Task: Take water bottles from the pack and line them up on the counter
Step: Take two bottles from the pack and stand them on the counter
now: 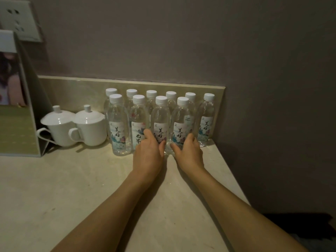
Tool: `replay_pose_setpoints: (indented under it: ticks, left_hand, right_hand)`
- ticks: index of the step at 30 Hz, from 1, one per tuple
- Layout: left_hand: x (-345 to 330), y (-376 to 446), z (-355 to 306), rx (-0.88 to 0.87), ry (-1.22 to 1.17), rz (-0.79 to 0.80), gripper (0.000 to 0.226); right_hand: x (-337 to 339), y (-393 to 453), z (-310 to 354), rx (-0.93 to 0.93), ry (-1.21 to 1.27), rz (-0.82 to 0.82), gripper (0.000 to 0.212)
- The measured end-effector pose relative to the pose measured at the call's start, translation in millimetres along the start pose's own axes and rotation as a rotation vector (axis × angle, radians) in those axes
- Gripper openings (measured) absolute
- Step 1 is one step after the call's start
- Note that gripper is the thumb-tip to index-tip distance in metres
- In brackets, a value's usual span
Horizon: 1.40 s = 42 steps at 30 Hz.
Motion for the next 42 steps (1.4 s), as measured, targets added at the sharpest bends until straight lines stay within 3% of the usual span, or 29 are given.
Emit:
replay_pose_setpoints:
  ticks: [14,25,35,42]
  left_hand:
    - [0.5,1.2,5.9,-0.020,-0.003,0.021,0.033]
    - [1.2,1.4,5.3,0.008,-0.010,0.008,0.033]
    - [-1.7,2.2,6.4,-0.025,-0.001,0.026,0.032]
    - [-2.8,3.2,6.6,-0.024,0.000,0.055,0.031]
  right_hand:
    - [-0.3,-1.9,2.9,0.016,0.000,0.030,0.065]
    - [0.2,-4.5,6.5,-0.039,-0.003,0.033,0.054]
    - [-3.2,-0.9,8.0,-0.048,-0.021,0.094,0.065]
    - [-2.4,-2.6,7.5,-0.047,0.013,0.103,0.061]
Point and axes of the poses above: each hand's wrist, its own y-axis towards the middle knuckle, its own x-axis out of the back of the hand, z = x × y, the point moved 7 cm from there along y, towards the middle knuckle, and after that the axes turned 15 degrees about -z, right-handed, at the moved point
